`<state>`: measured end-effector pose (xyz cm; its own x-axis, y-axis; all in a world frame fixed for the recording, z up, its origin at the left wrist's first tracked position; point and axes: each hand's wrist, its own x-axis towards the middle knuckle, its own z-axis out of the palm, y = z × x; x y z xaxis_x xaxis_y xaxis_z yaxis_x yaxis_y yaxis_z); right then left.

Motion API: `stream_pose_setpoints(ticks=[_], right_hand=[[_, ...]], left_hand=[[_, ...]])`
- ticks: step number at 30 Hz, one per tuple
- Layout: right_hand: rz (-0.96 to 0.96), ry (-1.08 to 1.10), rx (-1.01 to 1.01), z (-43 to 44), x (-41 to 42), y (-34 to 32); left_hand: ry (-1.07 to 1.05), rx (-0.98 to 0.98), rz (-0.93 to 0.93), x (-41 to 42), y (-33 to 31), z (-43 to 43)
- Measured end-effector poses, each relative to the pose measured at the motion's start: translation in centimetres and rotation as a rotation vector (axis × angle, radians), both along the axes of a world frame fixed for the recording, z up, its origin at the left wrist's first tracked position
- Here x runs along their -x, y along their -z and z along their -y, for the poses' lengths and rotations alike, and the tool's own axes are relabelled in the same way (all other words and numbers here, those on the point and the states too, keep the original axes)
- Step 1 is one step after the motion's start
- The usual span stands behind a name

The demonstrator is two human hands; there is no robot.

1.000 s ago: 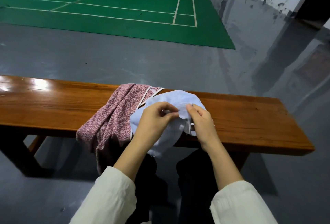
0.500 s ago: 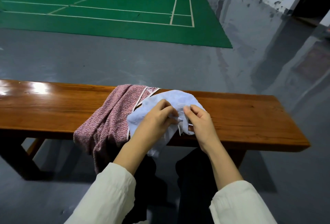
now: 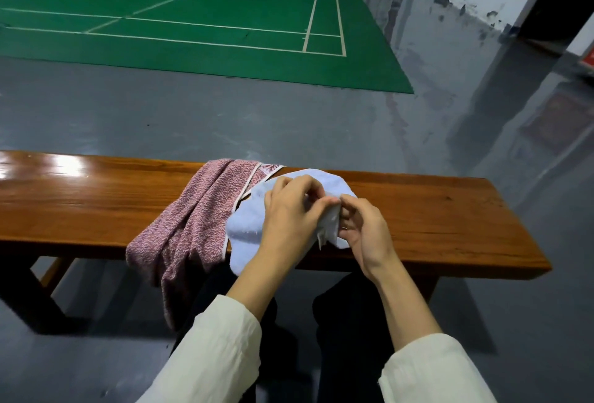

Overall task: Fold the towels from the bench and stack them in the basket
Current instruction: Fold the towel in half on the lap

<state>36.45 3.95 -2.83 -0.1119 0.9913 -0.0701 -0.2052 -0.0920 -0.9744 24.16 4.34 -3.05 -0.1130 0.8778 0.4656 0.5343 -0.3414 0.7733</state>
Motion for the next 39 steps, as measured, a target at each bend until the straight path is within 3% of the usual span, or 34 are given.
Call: stream_pose_setpoints(ticks=[9, 14, 26, 29, 34, 36, 39], right_hand=[[0.176, -0.086, -0.179, 0.1, 0.0, 0.4], [0.155, -0.072, -0.168, -0.3, 0.4, 0.7], [0.306, -0.109, -0.161, -0.5, 0.3, 0.8], [0.282, -0.039, -0.155, -0.5, 0.5, 0.9], [0.059, 0.243, -0.104, -1.0, 0.0, 0.9], [-0.097, 0.348, -0.025, -1.4, -0.6, 0.9], [-0.093, 0.498, -0.022, -1.9, -1.7, 1.3]], left_hand=[[-0.015, 0.141, 0.21, -0.1, 0.3, -0.4], [0.017, 0.19, 0.295, -0.1, 0.1, -0.1], [-0.005, 0.218, 0.435, -0.7, 0.5, 0.2], [0.056, 0.205, 0.331, -0.3, 1.1, 0.1], [0.079, 0.055, -0.192, 3.6, 2.6, -0.4], [0.078, -0.002, -0.311, 6.1, 3.0, -0.7], [0.165, 0.026, -0.46, 9.8, 3.4, -0.8]])
